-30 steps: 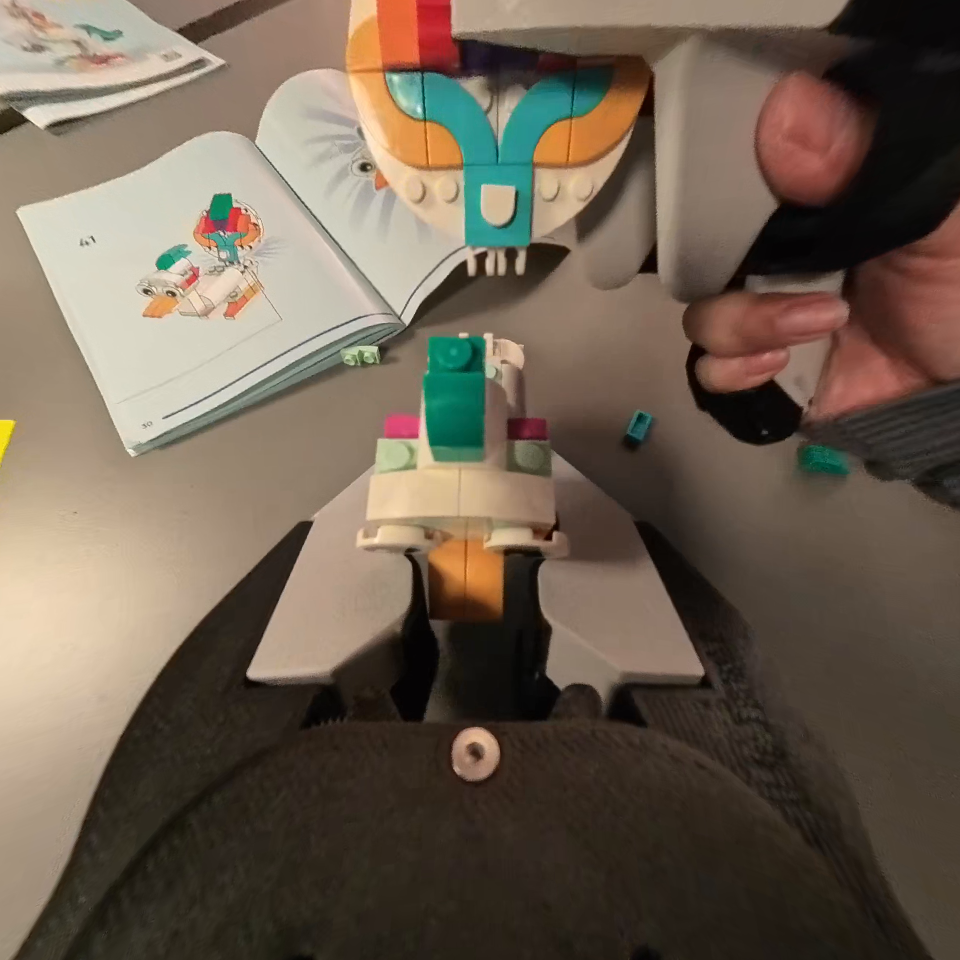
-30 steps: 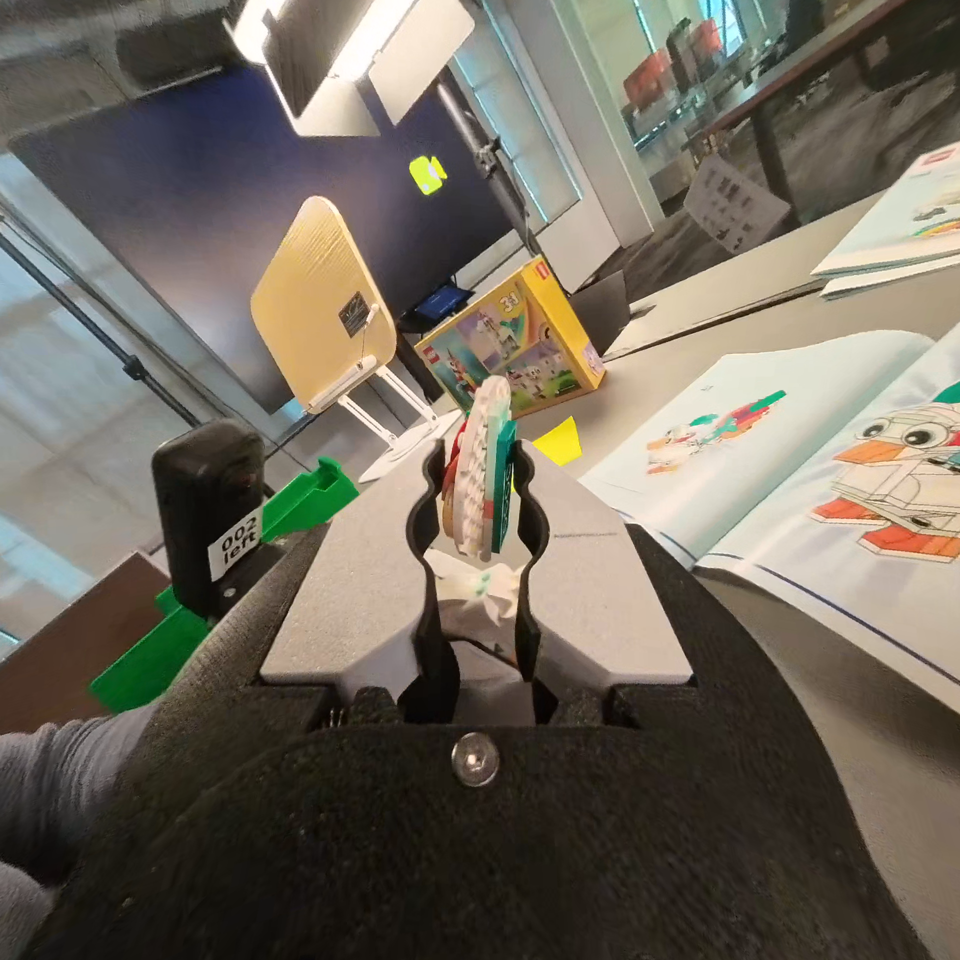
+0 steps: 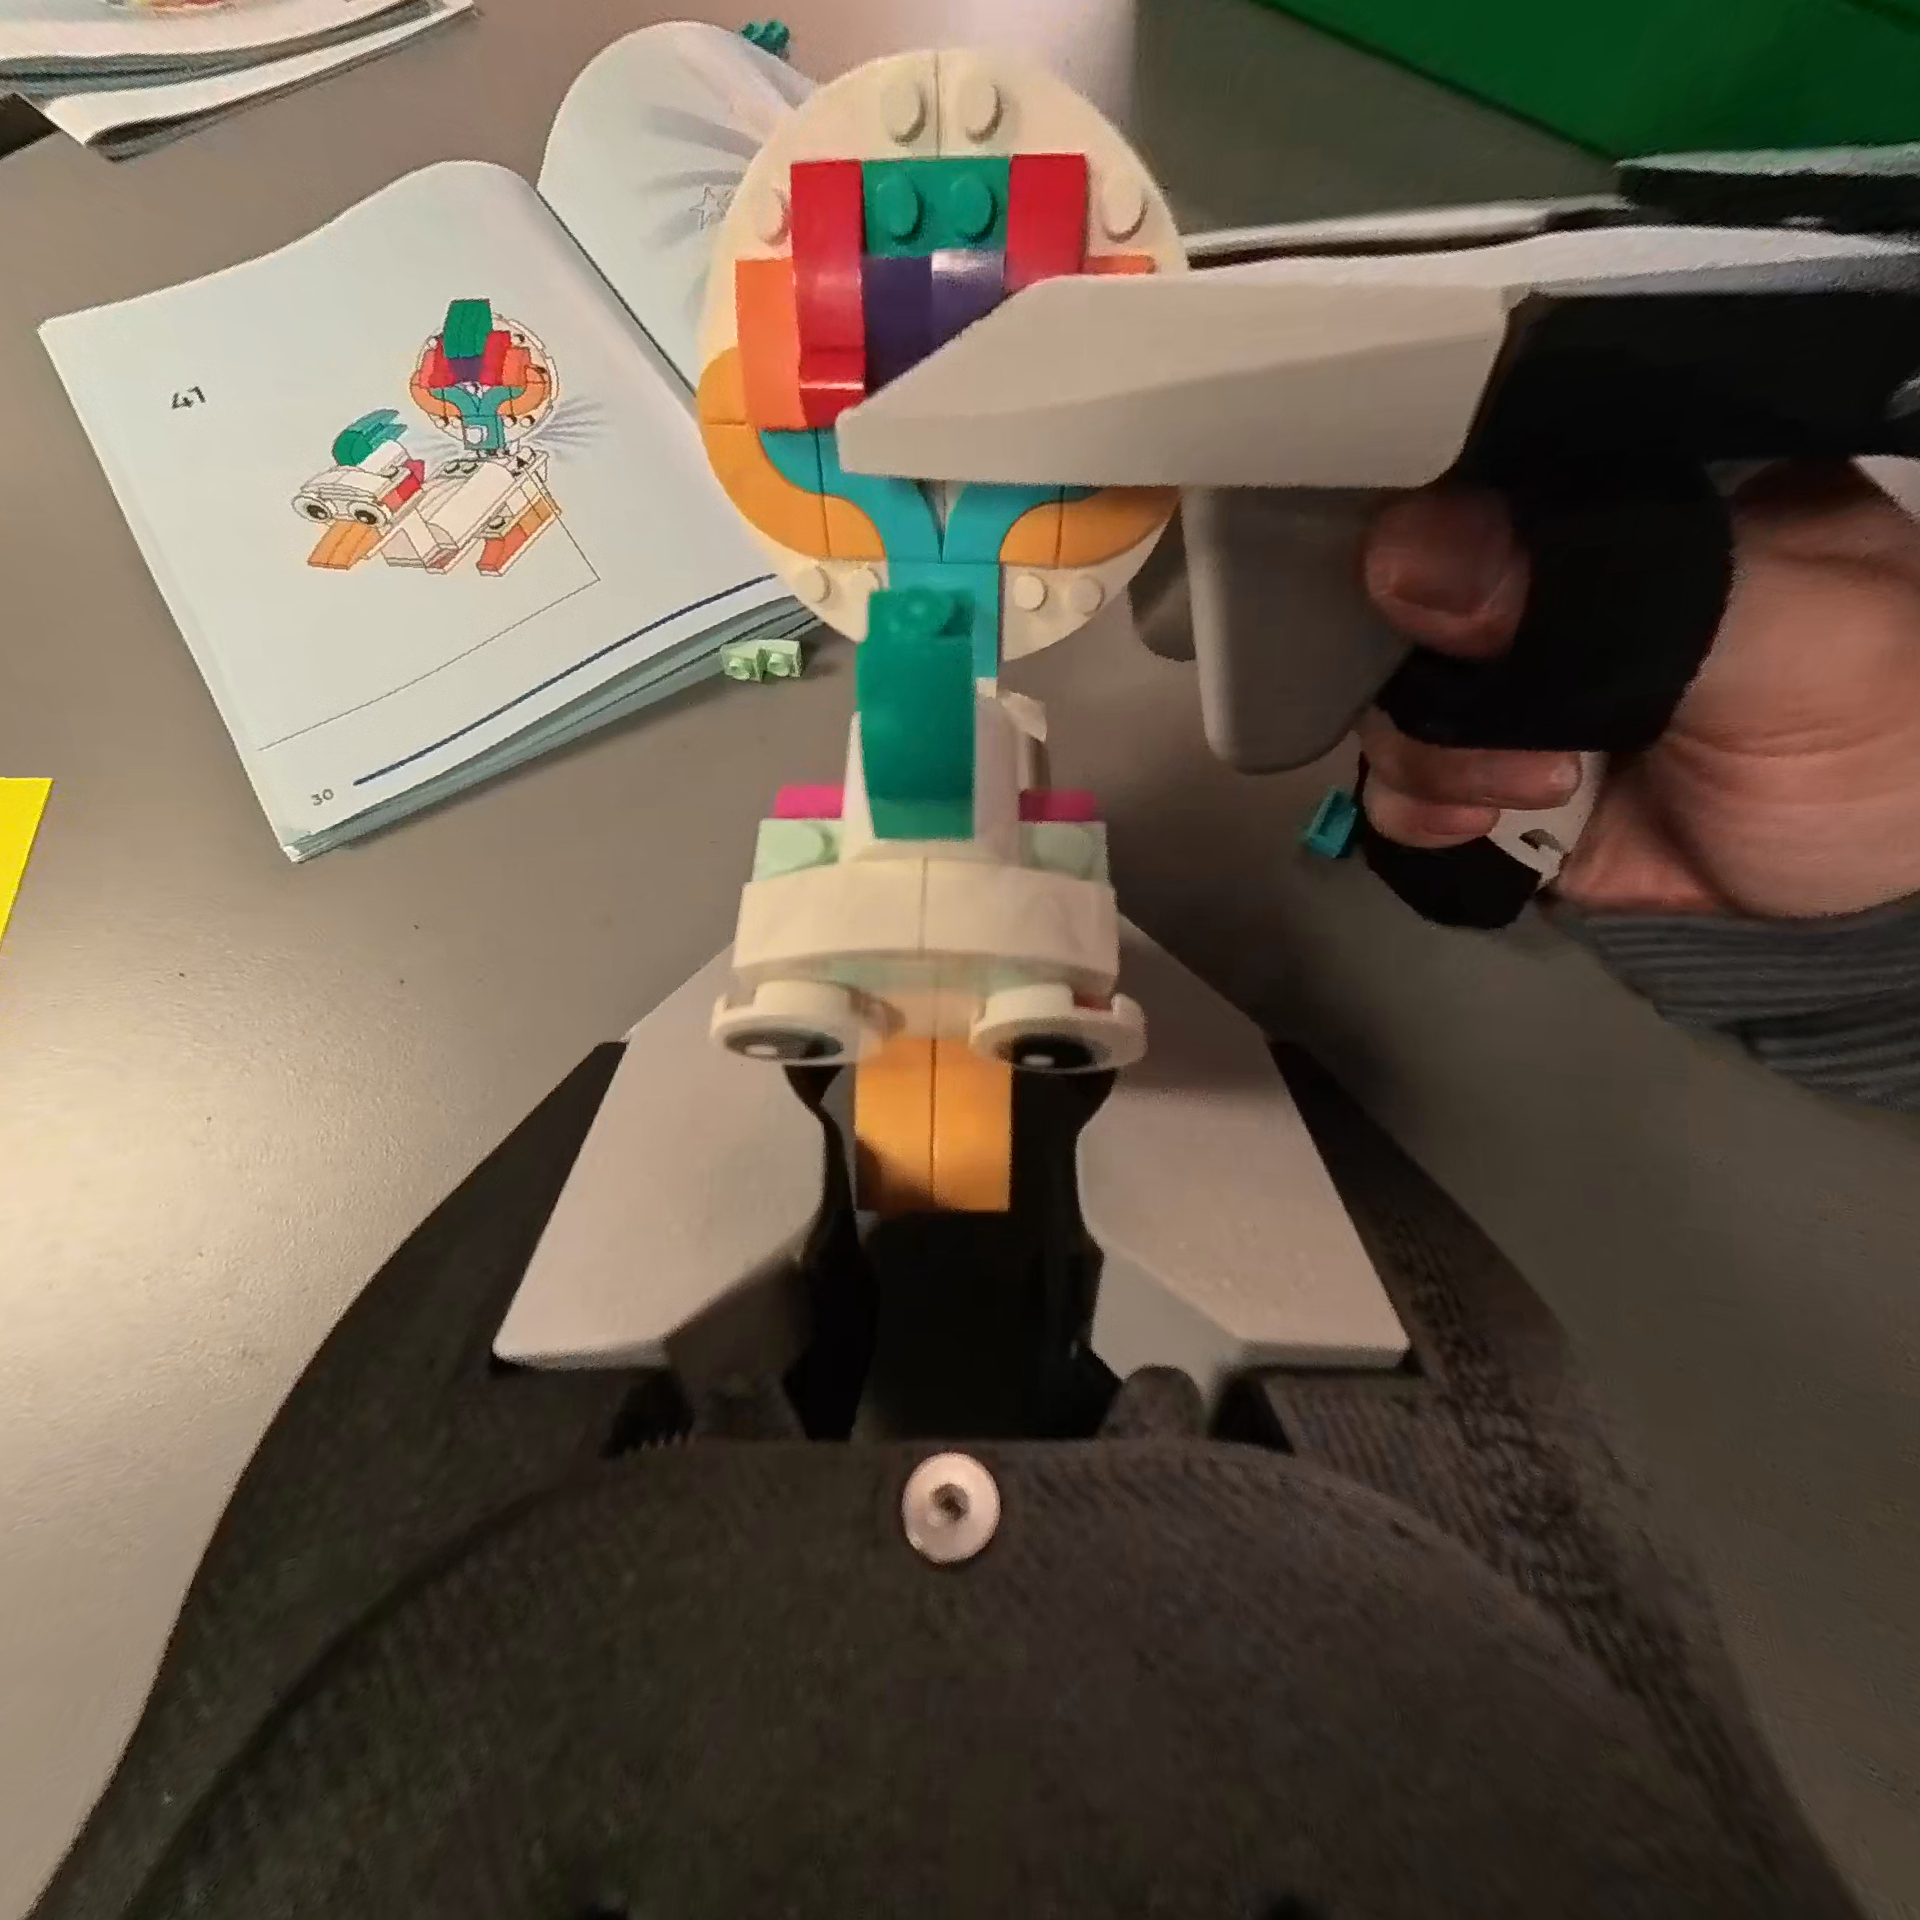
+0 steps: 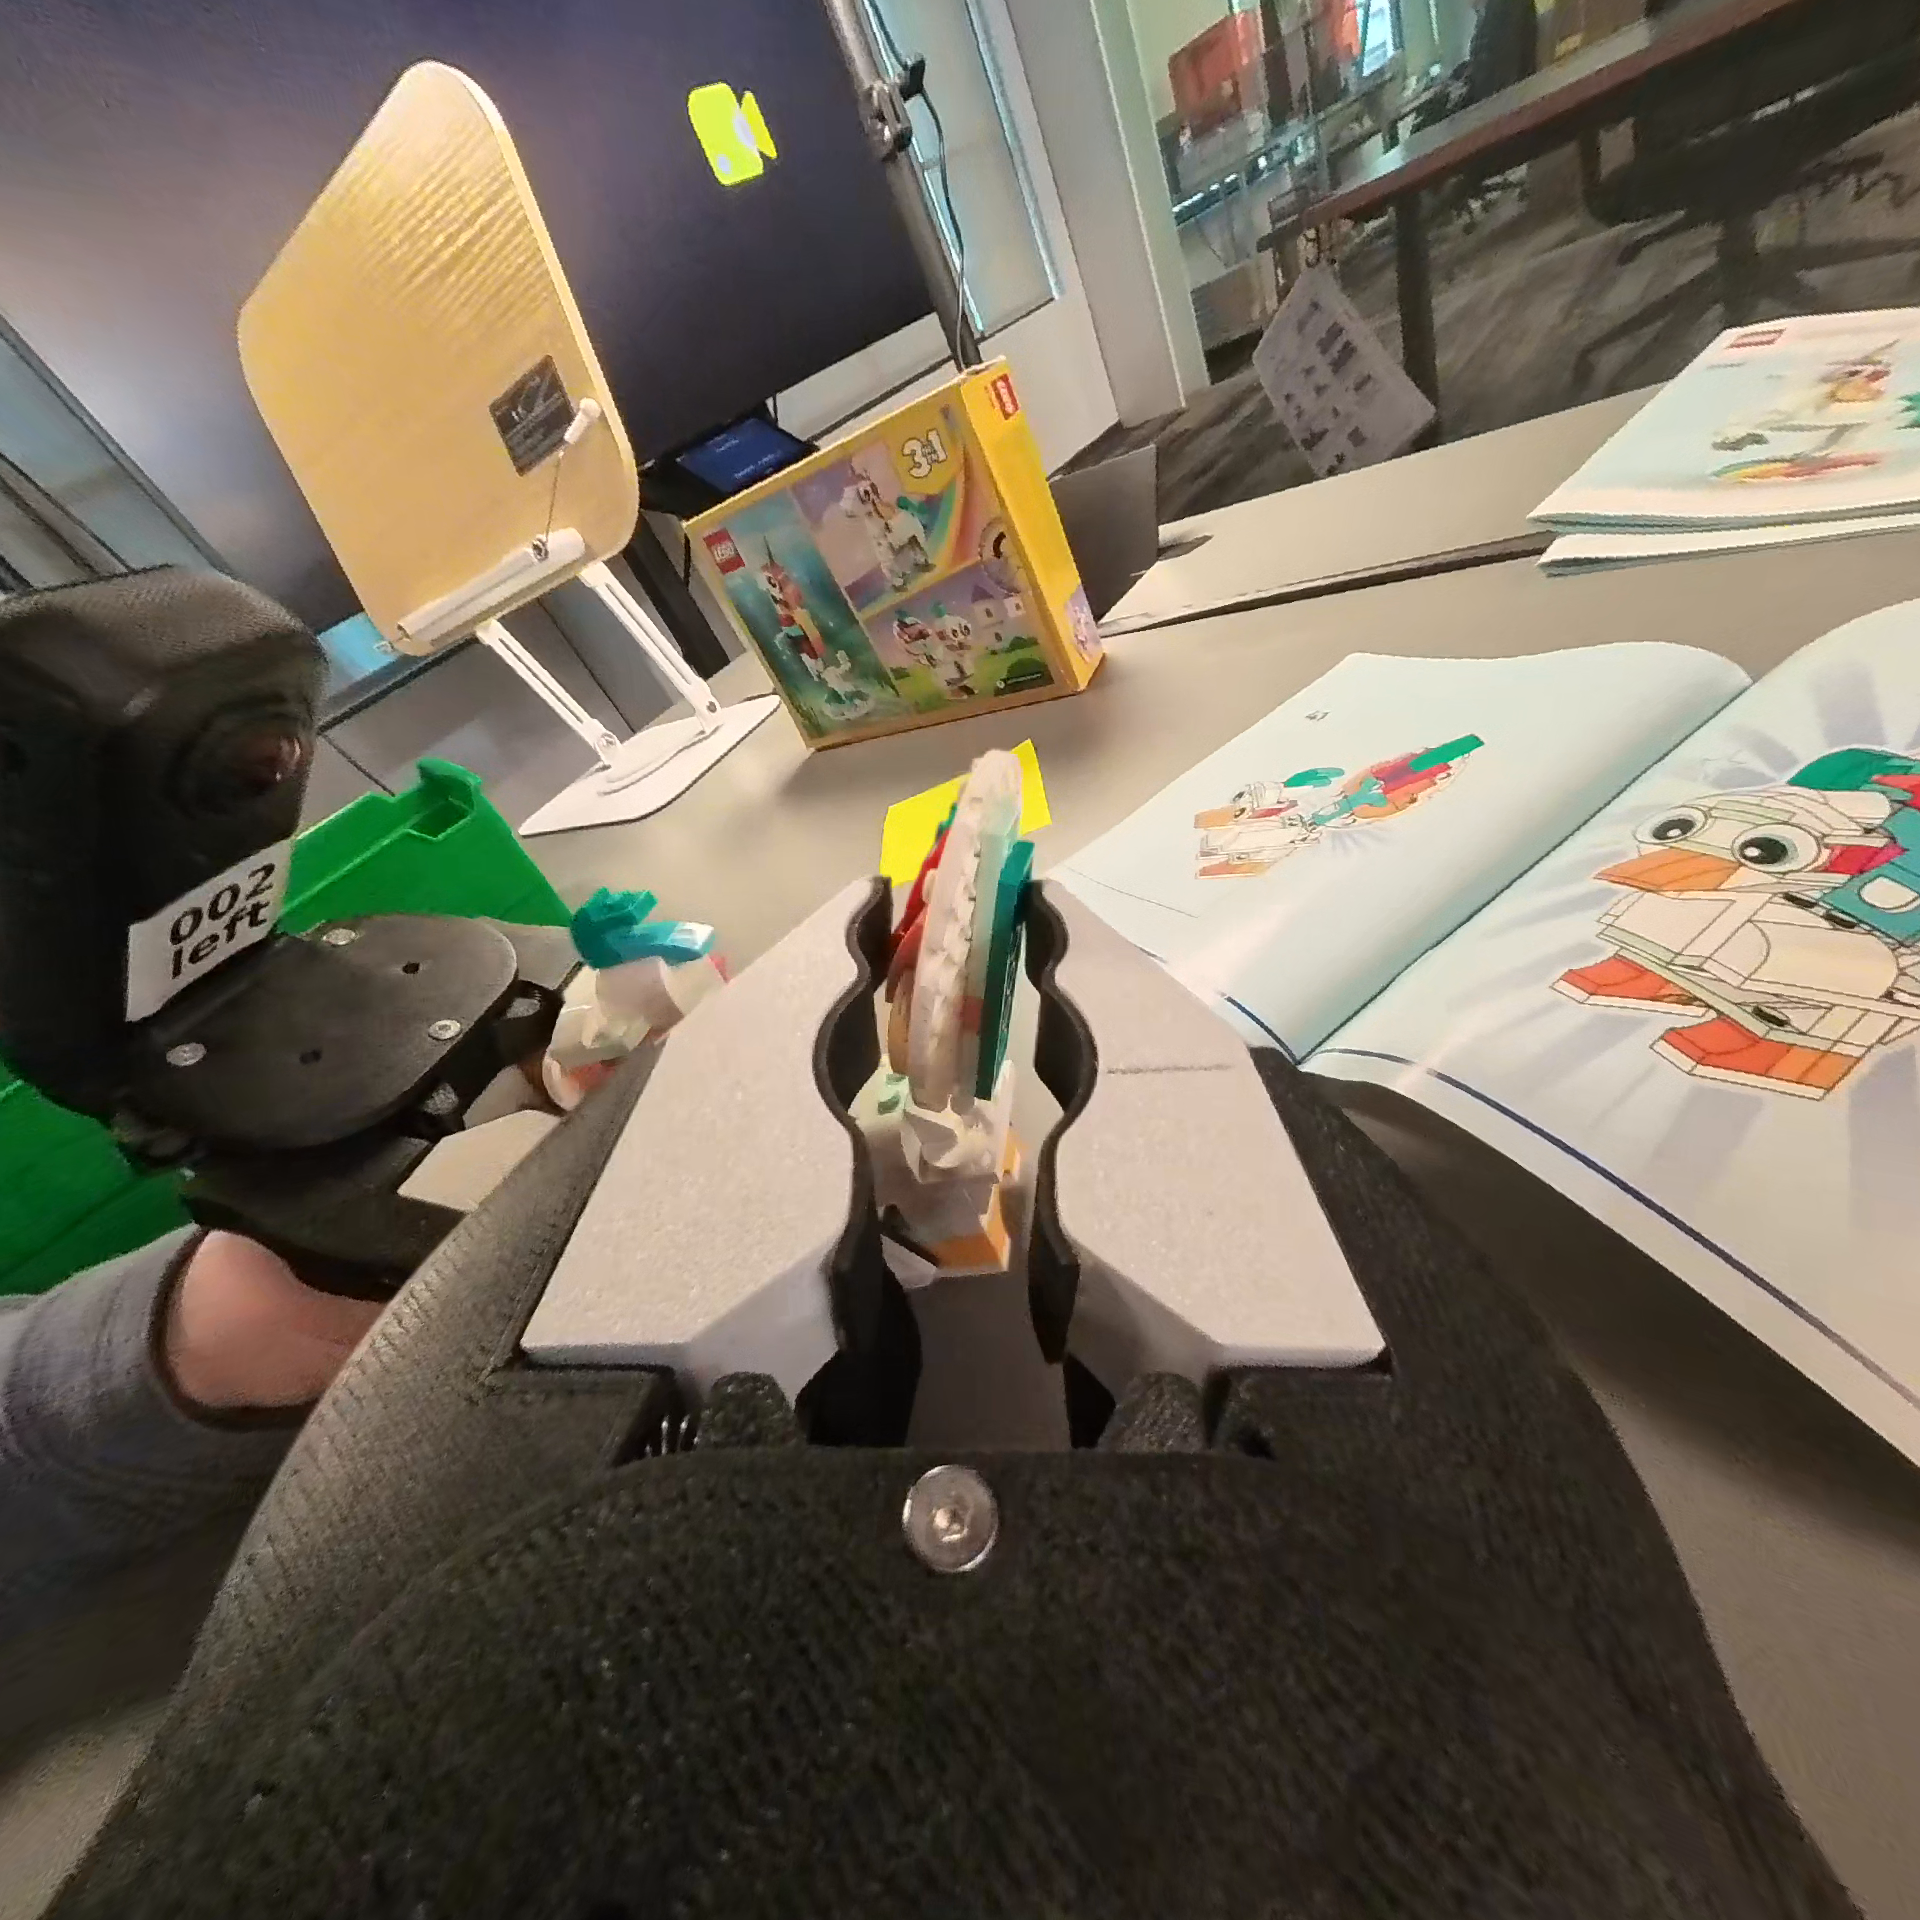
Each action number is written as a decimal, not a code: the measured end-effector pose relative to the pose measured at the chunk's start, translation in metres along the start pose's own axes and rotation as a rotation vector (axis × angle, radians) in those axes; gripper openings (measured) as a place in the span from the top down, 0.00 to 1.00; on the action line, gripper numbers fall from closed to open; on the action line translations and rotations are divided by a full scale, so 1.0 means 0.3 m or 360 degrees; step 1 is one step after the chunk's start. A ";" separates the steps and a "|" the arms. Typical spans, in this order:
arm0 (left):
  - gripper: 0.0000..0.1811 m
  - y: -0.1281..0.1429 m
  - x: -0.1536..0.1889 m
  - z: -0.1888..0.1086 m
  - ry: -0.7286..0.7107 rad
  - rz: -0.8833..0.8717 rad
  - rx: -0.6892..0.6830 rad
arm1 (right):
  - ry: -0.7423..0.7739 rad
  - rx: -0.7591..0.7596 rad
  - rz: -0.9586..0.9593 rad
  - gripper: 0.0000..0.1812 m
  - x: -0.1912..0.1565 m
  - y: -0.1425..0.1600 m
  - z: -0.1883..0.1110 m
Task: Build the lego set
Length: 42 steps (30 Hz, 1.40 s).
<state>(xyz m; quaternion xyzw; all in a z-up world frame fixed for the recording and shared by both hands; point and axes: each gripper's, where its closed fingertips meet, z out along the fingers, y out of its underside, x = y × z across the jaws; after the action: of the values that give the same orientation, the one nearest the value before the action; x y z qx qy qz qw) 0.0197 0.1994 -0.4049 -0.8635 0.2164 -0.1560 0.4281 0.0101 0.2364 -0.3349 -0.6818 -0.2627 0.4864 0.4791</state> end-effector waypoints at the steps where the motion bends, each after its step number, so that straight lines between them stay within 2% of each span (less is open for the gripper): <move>1: 0.81 0.002 -0.001 0.001 0.0001 0.0002 -0.0007 | 0.0007 -0.0009 -0.0010 0.87 0.001 0.002 0.000; 19: 0.81 0.021 -0.013 0.012 -0.0080 0.0097 -0.0073 | 0.0070 -0.0118 -0.0069 0.88 0.020 0.024 -0.006; 21: 0.73 0.032 -0.009 0.022 -0.0068 0.0107 -0.0118 | 0.0057 -0.0118 -0.0048 0.88 0.018 0.026 -0.005; 28: 0.80 0.013 -0.022 0.040 -0.0051 0.0101 -0.0108 | 0.0070 -0.0113 -0.0017 0.88 0.030 0.023 -0.007; 33: 0.82 -0.006 -0.019 0.026 -0.0034 0.0117 -0.0036 | 0.0073 -0.0071 -0.0093 0.88 0.016 0.008 -0.011; 42: 0.82 -0.042 -0.076 -0.011 -0.0190 0.0219 0.0100 | 0.0021 -0.0058 -0.0185 0.89 -0.010 -0.002 -0.010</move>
<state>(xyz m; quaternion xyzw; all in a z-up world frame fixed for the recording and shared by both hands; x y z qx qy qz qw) 0.0016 0.2156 -0.3946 -0.8404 0.2443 -0.0812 0.4770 0.0118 0.2328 -0.3330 -0.6772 -0.3075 0.4483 0.4958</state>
